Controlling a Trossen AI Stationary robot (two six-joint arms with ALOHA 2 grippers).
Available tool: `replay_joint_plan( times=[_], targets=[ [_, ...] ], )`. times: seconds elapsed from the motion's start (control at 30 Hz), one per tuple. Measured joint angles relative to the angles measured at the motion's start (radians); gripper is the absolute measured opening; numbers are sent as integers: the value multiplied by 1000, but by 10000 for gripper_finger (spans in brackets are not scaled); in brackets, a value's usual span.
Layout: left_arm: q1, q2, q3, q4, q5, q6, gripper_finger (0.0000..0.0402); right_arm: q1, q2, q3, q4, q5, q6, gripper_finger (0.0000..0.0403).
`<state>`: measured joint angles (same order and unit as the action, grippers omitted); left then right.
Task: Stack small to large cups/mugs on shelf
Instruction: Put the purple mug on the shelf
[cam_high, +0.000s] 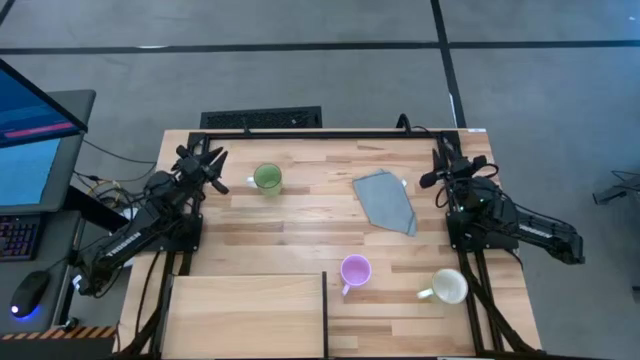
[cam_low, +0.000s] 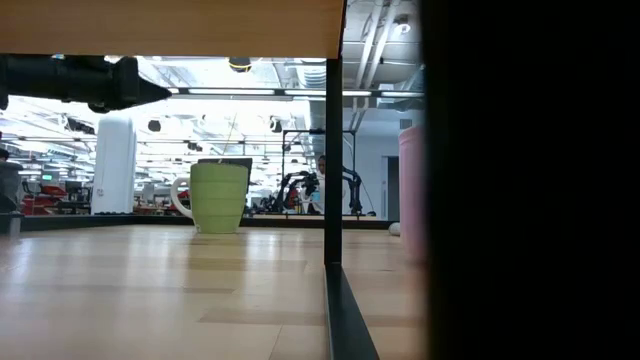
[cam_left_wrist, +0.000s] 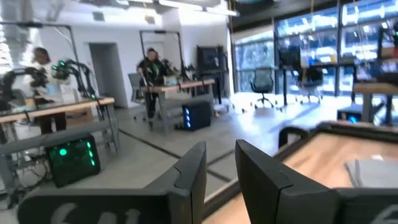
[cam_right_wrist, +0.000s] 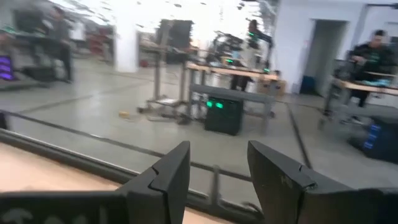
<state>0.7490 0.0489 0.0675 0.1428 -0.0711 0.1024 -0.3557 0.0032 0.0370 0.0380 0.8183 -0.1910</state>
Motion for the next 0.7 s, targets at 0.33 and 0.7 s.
replay_joint_plan(
  times=[0.33, 0.7],
  targets=[
    [0, 83, 135, -131, 14, -9, 78, 0, 0, 23, 4, -33, 1, 182],
    [0, 84, 135, -350, 13, -10, 78, 68, 56, 24, -23, -229, 51, 182]
  ],
)
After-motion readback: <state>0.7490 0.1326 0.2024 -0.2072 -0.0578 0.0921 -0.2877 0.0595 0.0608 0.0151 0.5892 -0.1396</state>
